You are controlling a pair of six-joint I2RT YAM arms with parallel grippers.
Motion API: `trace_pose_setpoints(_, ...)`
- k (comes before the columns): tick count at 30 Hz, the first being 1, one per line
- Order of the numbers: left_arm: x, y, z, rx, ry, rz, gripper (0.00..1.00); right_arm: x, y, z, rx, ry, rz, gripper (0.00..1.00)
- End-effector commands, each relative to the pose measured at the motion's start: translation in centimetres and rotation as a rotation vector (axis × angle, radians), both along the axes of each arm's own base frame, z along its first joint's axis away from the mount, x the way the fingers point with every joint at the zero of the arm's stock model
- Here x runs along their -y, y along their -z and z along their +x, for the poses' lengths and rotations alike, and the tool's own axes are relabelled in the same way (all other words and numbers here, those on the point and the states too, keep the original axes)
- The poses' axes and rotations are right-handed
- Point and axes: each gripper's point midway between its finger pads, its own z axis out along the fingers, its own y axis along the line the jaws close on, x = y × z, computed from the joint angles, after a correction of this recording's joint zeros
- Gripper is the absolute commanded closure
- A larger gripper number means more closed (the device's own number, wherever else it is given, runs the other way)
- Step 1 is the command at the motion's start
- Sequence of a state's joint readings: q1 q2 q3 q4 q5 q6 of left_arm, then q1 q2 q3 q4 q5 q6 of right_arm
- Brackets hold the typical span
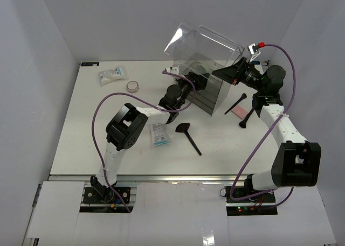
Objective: Organize the makeup
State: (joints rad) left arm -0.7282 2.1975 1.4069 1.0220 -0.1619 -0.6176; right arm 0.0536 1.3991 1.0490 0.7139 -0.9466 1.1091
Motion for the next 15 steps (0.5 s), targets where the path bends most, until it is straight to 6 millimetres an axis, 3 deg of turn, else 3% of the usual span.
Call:
trace_pose_setpoints(1, -0.2, -1.7, 0.1, 0.003, -0.042, 0.027, 0.26, -0.5, -4.3, -2.6, 0.200, -0.057, -0.005, 0.92)
trace_pose_setpoints(15, -0.4, -4.0, -1.1, -0.003, -0.010, 0.074, 0.03, -0.4, -4.0, -2.6, 0.199, -0.050, -0.015, 0.92)
